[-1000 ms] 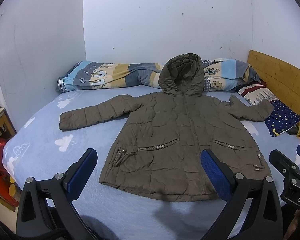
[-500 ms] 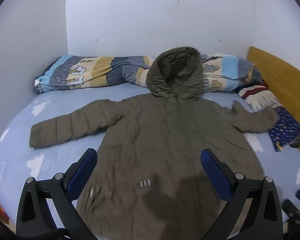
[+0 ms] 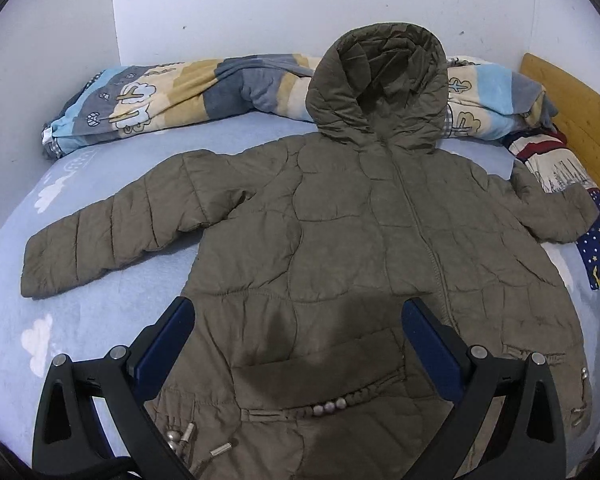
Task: Fold large clothes
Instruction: 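Grasp the sleeve cuff near the star pillow with the right gripper, then lift the held sleeve and fold it across the jacket body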
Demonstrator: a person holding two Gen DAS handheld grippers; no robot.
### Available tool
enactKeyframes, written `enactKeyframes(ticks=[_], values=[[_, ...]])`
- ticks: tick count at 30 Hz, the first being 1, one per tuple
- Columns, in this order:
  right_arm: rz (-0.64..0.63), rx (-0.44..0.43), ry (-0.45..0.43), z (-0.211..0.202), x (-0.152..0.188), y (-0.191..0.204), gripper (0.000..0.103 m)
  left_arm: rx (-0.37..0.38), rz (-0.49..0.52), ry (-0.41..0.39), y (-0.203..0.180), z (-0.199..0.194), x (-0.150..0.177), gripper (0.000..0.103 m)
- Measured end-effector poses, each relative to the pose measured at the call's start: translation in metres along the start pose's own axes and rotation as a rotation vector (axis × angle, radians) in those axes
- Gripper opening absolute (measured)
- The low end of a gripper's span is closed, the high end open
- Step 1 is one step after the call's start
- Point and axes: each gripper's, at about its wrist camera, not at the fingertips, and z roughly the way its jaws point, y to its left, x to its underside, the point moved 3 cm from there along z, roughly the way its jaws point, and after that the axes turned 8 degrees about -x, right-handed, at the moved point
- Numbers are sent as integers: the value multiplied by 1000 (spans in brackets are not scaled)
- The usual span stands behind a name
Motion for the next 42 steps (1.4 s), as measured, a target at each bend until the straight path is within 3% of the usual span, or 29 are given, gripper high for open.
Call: enactKeyframes(ticks=[7, 14, 18, 20, 24, 30, 31, 32, 42], values=[[129, 4, -29, 46, -111, -91, 63, 2, 55, -34, -11, 4, 1, 103], [257, 51, -130, 78, -187, -177, 60, -9, 98, -113, -18, -1, 4, 103], [288, 38, -147, 101, -214, -199, 57, -6, 111, -129, -22, 3, 4, 103], [287, 36, -149, 109, -220, -202, 54, -16, 126, -128, -24, 6, 5, 103], [255, 146, -147, 127, -235, -212, 54, -21, 139, -112, -26, 12, 8, 103], [188, 233, -69, 156, -234, -223, 53, -14, 144, -85, -27, 19, 13, 103], [160, 252, -63, 160, -233, -221, 43, -15, 145, -87, -28, 18, 13, 103], [146, 239, -53, 162, -232, -218, 19, -17, 145, -90, -28, 17, 12, 103], [65, 166, -231, 88, -239, -150, 15, 11, 93, -91, -24, 7, 6, 103]])
